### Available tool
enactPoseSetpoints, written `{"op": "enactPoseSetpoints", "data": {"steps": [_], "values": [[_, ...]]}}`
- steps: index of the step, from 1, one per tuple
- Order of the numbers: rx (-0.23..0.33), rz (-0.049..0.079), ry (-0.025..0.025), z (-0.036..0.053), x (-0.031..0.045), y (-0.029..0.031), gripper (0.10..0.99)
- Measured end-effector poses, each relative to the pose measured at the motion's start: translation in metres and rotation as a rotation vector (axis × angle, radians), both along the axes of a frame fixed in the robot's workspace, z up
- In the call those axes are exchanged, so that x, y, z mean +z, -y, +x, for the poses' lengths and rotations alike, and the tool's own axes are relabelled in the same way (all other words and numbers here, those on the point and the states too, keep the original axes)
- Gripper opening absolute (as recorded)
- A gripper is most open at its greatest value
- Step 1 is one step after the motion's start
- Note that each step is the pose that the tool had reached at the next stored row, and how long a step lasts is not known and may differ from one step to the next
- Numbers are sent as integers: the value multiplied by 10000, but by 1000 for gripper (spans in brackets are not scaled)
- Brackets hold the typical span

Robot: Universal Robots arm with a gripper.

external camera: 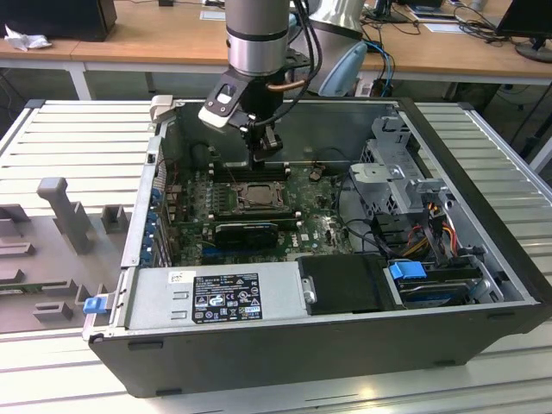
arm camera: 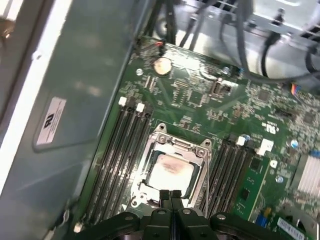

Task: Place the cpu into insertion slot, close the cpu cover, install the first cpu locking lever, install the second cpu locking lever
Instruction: 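Install the first cpu locking lever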

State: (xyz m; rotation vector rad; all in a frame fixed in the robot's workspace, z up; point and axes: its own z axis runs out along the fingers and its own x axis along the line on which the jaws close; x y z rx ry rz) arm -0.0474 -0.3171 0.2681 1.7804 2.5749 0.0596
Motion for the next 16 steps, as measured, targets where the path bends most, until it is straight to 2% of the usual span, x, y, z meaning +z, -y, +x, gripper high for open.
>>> {"op": "enactPoseSetpoints", "data": {"steps": [3, 10, 12, 16], "values": [[743, 1, 1, 0, -1, 0, 106], [1835, 1, 1, 0, 0, 0, 106], [2395, 1, 1, 0, 0, 0, 106], [3138, 2, 1, 2, -1, 0, 106]]}}
